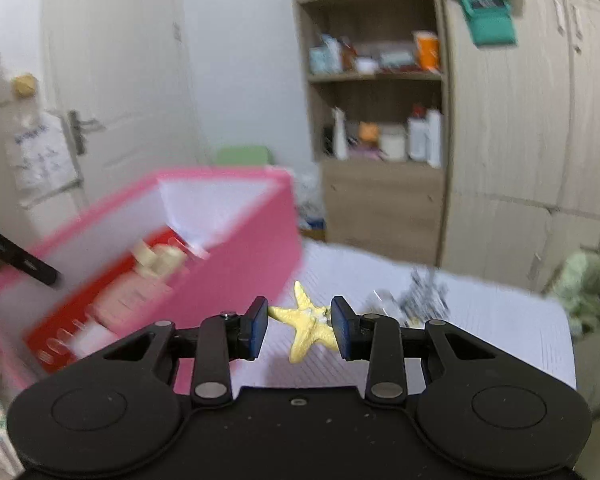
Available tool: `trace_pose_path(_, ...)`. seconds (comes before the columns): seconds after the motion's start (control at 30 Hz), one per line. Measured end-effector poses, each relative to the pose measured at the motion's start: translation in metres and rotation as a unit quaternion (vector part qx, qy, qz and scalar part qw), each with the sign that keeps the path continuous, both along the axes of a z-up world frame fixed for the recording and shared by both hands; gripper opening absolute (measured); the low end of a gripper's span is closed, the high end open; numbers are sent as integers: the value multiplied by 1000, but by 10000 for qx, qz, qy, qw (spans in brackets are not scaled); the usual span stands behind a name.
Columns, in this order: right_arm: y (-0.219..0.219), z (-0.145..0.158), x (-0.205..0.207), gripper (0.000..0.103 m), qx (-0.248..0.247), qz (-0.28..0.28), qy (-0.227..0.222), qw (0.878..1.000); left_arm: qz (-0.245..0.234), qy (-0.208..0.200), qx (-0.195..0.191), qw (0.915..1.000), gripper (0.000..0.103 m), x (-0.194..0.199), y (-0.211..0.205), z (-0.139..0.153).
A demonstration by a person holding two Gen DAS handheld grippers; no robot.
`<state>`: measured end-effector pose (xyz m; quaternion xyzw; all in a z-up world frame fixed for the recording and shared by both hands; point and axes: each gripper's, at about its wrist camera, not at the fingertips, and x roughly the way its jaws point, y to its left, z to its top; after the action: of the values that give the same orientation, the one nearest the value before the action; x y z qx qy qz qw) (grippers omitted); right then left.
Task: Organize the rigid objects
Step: 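Carry the yellow starfish into the pink box and release it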
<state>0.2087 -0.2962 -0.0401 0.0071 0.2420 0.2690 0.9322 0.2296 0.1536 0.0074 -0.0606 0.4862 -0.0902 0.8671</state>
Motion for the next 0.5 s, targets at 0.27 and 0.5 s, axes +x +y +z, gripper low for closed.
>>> trace_pose_path(0.27, 50, 63, -2, 39, 395, 1195, 162, 9919, -84, -28, 87, 9999, 17, -1, -1, 0)
trace_pose_path(0.5, 109, 66, 19, 39, 469, 1945, 938, 9753, -250, -53, 345, 9991, 17, -1, -9, 1)
